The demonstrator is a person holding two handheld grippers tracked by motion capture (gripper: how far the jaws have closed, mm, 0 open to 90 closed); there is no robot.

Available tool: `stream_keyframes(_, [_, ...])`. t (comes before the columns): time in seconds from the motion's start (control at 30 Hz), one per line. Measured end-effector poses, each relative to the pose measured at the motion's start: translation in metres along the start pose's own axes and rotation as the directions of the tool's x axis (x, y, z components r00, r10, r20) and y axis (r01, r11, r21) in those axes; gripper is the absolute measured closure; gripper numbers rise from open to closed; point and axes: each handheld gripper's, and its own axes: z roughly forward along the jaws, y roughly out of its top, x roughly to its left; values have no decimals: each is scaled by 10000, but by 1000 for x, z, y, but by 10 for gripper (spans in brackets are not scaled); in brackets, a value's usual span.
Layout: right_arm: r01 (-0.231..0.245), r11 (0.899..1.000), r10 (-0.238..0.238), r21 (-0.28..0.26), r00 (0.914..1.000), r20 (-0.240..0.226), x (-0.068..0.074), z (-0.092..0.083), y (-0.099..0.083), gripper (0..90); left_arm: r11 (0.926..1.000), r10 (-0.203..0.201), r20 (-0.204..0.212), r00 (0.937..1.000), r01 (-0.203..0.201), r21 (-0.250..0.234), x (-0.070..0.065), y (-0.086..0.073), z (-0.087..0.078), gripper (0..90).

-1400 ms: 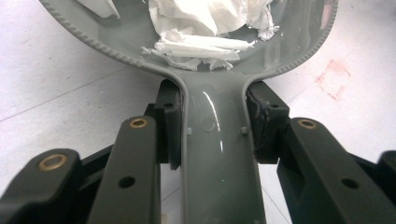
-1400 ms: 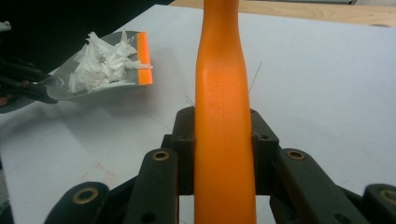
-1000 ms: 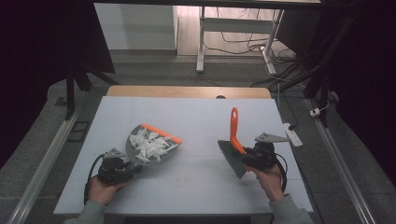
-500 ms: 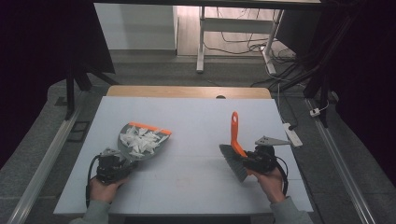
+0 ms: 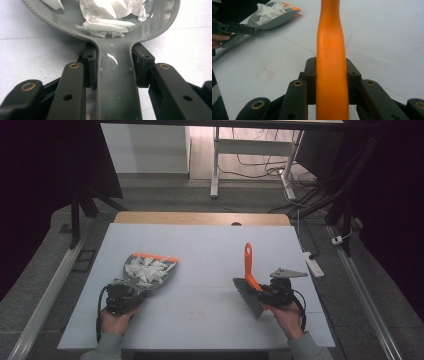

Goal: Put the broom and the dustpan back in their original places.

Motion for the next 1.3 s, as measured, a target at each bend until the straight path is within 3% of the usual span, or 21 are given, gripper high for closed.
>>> stream_keyframes(0.4, [-231,9992,228,322,9997,101,-8,9,-2,702,10000,32,-17,10000,-31,28,-2,0,1,567])
stream_keyframes(0.7, [-640,9951,596,753,9965,591,-25,16,0,701,9999,92,261,9996,-93,55,1,1,-3,500])
stream_keyframes(0.87, [-743,9924,649,980,9933,960,-32,20,2,690,9999,29,76,10000,-30,142,1,1,-4,389])
stream_keyframes(1.03, [-765,9907,615,1125,9895,1309,-40,23,2,674,9997,227,-249,9994,-225,75,1,1,-8,272])
stream_keyframes(1.3, [-1006,9878,857,1186,9885,1248,-52,26,3,662,9969,762,-498,9958,-772,-180,4,2,-20,200])
